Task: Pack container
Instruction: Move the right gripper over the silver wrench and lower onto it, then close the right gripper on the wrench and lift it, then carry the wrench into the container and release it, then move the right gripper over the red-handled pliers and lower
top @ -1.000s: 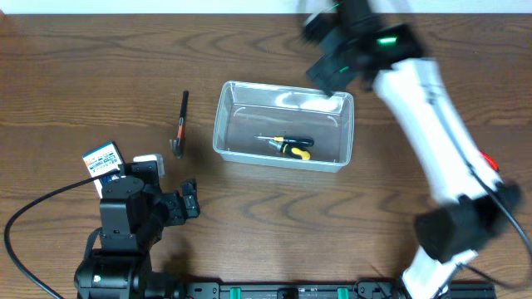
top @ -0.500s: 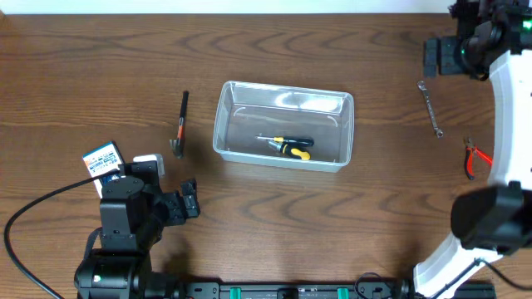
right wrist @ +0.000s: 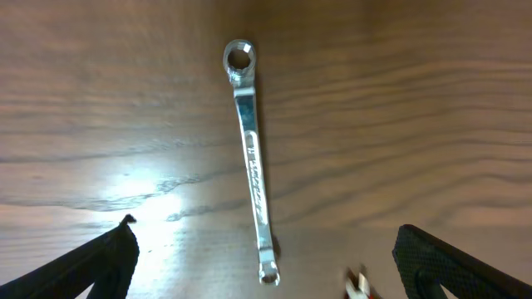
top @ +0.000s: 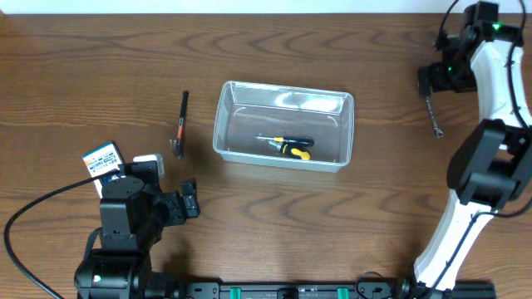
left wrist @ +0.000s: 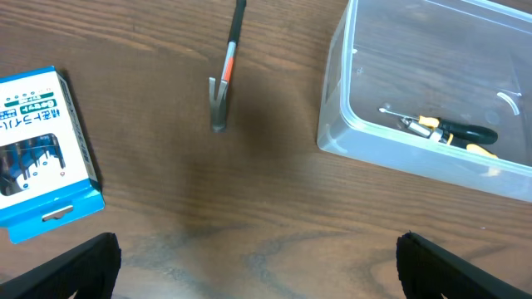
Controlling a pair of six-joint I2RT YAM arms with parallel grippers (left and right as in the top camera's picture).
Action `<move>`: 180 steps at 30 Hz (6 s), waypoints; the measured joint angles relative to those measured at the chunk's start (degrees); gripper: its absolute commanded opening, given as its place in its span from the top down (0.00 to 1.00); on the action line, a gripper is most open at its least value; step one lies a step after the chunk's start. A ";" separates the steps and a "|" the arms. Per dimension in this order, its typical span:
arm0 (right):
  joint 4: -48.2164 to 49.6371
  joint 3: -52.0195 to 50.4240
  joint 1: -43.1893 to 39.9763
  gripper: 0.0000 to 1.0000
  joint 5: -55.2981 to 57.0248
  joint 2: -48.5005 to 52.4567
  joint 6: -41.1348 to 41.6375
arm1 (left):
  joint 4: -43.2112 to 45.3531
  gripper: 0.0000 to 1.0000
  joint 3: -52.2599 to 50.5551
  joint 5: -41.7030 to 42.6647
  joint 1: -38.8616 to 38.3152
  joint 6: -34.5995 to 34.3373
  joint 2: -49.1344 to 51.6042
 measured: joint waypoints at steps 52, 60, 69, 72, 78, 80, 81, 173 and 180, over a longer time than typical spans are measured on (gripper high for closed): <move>0.15 0.94 -0.09 0.26 -3.85 9.60 -5.01 | 0.00 0.02 0.00 0.00 0.00 0.00 0.00; 0.13 0.94 -0.13 0.54 -3.93 9.60 -4.96 | 0.00 0.02 0.00 0.02 0.00 0.00 0.00; 0.13 0.94 -0.13 0.63 -3.89 9.60 -5.01 | 0.00 0.02 0.00 0.00 0.00 -0.02 0.00; 0.13 0.94 -0.13 0.70 -3.93 9.60 -5.03 | 0.00 0.02 0.00 0.02 0.00 0.00 0.00; 0.04 0.94 -0.13 0.79 -3.93 9.60 -5.03 | 0.00 0.02 0.00 0.02 0.00 -0.02 0.00; -0.02 0.94 -0.13 0.80 -3.96 9.60 -4.98 | 0.00 0.02 0.00 0.00 0.00 -0.02 0.00; -0.04 0.94 -0.13 0.82 -3.96 9.60 -4.98 | 0.00 0.02 0.00 0.02 0.00 -0.02 0.00; -9.77 3.30 37.86 0.37 -7.76 2.25 -21.14 | -0.83 0.02 0.00 0.02 0.00 -0.17 0.00; -11.96 6.27 31.04 0.01 -2.80 -16.76 -9.66 | -0.85 0.02 0.00 0.02 0.00 -0.17 0.00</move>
